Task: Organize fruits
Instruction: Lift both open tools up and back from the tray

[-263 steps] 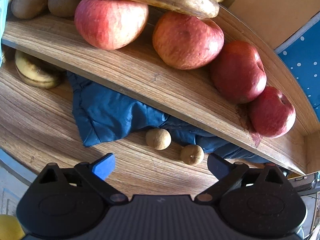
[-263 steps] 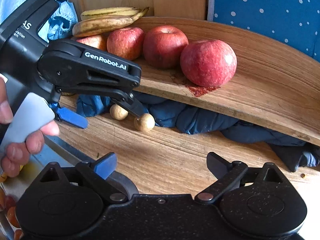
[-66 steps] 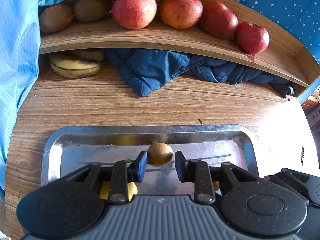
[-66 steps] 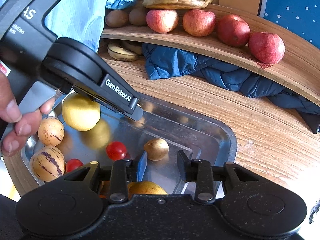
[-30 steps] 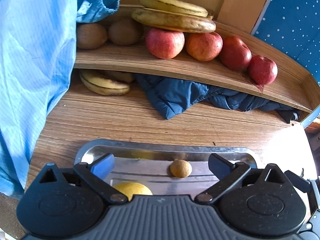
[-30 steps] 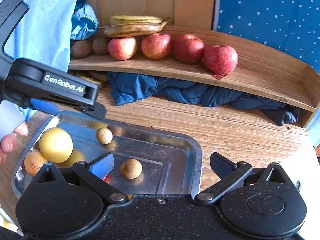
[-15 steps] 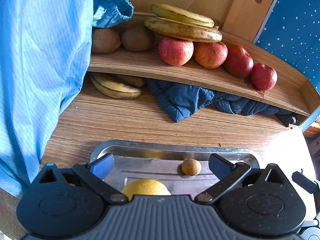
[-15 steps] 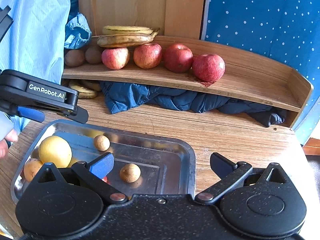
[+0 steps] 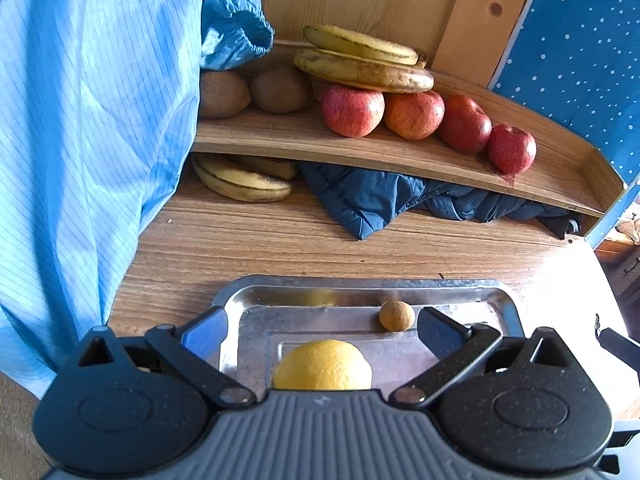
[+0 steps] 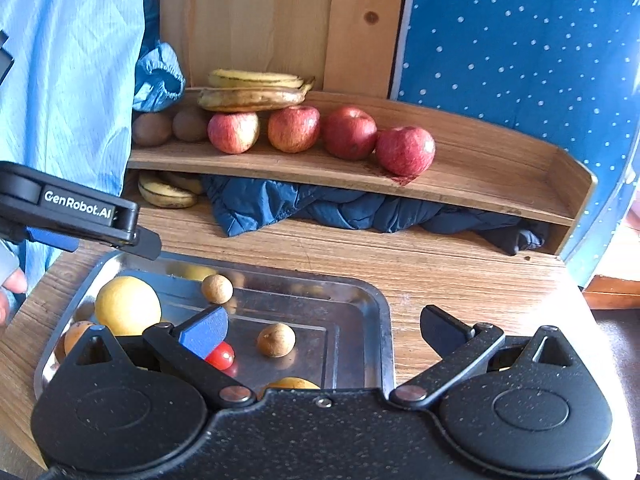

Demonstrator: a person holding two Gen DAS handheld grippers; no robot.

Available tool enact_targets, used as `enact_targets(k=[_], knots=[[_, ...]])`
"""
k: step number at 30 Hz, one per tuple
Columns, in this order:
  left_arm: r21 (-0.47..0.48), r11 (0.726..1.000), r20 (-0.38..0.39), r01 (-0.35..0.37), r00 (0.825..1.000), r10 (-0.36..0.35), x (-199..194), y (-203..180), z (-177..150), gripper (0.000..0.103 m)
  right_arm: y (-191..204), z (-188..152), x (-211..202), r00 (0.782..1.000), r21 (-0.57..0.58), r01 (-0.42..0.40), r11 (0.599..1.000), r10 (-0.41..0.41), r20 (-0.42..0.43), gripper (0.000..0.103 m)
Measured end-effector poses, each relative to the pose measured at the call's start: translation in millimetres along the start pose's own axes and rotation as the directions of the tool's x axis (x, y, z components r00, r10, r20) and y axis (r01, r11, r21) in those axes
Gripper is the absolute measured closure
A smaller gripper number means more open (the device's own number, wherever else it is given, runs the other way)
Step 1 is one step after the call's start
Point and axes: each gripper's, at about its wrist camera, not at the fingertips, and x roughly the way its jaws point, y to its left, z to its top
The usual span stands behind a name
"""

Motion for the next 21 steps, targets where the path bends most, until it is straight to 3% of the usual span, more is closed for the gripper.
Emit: enact_targets(k=[10,21], knots=[[0.017,0.999,0.060,0.042,0.997,-0.043,-18.8,13.8,-13.5,0.001,13.2,-2.0,-35.5,0.998,-0.032,0.054,0.998,-0.053,0.027,0.001],[0.076,0.996,0.075,0.056,0.995,-0.062,-32.1,16.9,-34.6,0.001,9.5,-6.3,-64.4,0.993,0.001,0.103,0.995,-0.103,0.052,0.001]])
